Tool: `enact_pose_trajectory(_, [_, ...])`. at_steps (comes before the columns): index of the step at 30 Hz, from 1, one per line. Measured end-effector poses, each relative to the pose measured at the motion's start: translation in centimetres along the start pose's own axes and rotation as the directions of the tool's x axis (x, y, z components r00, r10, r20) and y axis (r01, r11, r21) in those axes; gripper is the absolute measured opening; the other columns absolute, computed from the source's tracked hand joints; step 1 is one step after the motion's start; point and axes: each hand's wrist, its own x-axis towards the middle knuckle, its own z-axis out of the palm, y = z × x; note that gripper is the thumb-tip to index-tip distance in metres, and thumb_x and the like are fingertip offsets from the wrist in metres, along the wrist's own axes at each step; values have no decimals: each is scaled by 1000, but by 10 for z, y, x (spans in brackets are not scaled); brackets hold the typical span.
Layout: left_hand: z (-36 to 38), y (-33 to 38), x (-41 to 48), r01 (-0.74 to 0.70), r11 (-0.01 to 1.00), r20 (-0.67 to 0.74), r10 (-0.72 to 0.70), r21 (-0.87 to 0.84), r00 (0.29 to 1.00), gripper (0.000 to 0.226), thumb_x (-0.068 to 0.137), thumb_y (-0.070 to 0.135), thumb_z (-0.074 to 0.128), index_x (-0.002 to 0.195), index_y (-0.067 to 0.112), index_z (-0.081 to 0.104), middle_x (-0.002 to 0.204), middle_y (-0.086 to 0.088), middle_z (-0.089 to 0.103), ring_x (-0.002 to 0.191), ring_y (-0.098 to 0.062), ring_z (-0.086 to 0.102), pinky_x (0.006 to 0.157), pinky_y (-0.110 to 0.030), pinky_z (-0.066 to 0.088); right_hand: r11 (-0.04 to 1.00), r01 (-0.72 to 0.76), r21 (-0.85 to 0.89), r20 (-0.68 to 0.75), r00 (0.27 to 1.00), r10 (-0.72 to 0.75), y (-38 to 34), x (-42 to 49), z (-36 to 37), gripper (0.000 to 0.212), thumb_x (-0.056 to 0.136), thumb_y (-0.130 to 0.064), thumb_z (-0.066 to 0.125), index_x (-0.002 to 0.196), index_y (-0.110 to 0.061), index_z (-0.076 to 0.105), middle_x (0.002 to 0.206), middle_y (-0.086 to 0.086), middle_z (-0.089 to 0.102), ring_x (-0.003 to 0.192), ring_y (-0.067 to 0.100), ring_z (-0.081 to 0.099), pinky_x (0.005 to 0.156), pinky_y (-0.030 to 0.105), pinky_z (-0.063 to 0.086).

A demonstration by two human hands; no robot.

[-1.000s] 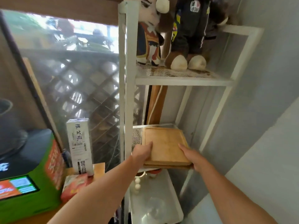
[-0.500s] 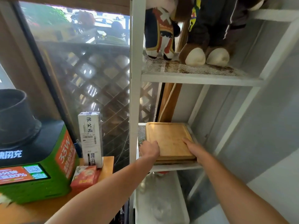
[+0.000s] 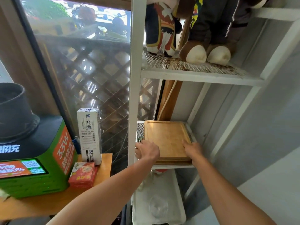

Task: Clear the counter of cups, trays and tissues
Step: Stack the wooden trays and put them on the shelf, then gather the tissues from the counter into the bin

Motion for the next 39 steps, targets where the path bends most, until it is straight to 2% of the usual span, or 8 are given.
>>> enact_pose_trajectory(8, [-3, -9, -2, -81, 997, 11, 81, 17, 997, 30, 101, 20, 39, 122, 3, 50, 142, -18, 35, 127, -32, 37, 111, -44, 33, 991, 93, -97, 4, 996, -93, 2, -10, -2, 46, 96, -45, 54, 114, -4, 61, 107, 14, 64, 99, 32, 61, 90, 44, 51])
enact_pose_trajectory(12, [-8, -16, -12, -99, 994, 54, 102, -53, 993, 26, 100, 20, 40, 121, 5, 46, 140, -18, 35, 121, -29, 37, 106, -42, 35, 988, 102, -113, 9, 995, -102, 11, -28, -13, 42, 96, -41, 55, 121, -7, 59, 98, 5, 61, 86, 22, 57, 71, 33, 45])
enact_pose_trajectory(15, [-12, -26, -29, -137, 990, 62, 138, -28, 988, 37, 95, 20, 45, 127, 2, 44, 137, -21, 38, 118, -34, 42, 95, -41, 37, 986, 107, -126, -12, 994, -110, 24, -49, -20, 31, 96, -36, 57, 109, -9, 63, 80, -3, 57, 68, 11, 52, 53, 26, 37])
enact_pose_trajectory(20, [-26, -55, -60, -277, 949, 98, 293, -152, 951, 33, 93, 15, 47, 124, 4, 48, 125, -15, 49, 112, -30, 51, 95, -36, 45, 990, 97, -104, -14, 995, -99, 42, -99, -13, 19, 95, -33, 56, 89, -16, 63, 89, 6, 65, 82, 23, 61, 75, 35, 50])
enact_pose_trajectory(23, [-46, -84, -79, -327, 924, 187, 363, -199, 913, 22, 90, 17, 50, 108, 10, 60, 108, -10, 63, 99, -26, 61, 92, -45, 54, 990, 73, -125, 3, 997, -73, 49, -139, 4, 26, 92, -28, 57, 69, -18, 59, 70, 7, 62, 65, 24, 60, 62, 33, 49])
enact_pose_trajectory(31, [-164, -243, -86, -573, 777, 282, 506, 263, 815, 29, 83, 42, 51, 101, 20, 58, 88, 3, 60, 82, -20, 58, 69, -34, 46, 930, 157, -333, 187, 977, -98, 47, -295, 117, 27, 94, -28, 53, 70, -17, 56, 71, 6, 60, 59, 23, 57, 48, 26, 42])
enact_pose_trajectory(35, [-245, -351, -78, -537, 708, 327, 427, 459, 843, 34, 75, 32, 59, 106, 18, 58, 111, -6, 64, 104, -30, 63, 77, -37, 52, 852, 292, -435, 343, 928, -144, 52, -383, 214, 31, 94, -25, 54, 64, -17, 49, 73, 5, 52, 68, 22, 50, 64, 28, 39])
enact_pose_trajectory(39, [-325, -444, -84, -437, 727, 312, 313, 529, 897, 24, 74, 31, 59, 93, 18, 53, 102, -7, 63, 94, -31, 63, 64, -34, 46, 739, 445, -506, 526, 838, -144, 54, -464, 298, 21, 88, -29, 58, 69, -19, 57, 84, 9, 68, 88, 30, 61, 69, 27, 36])
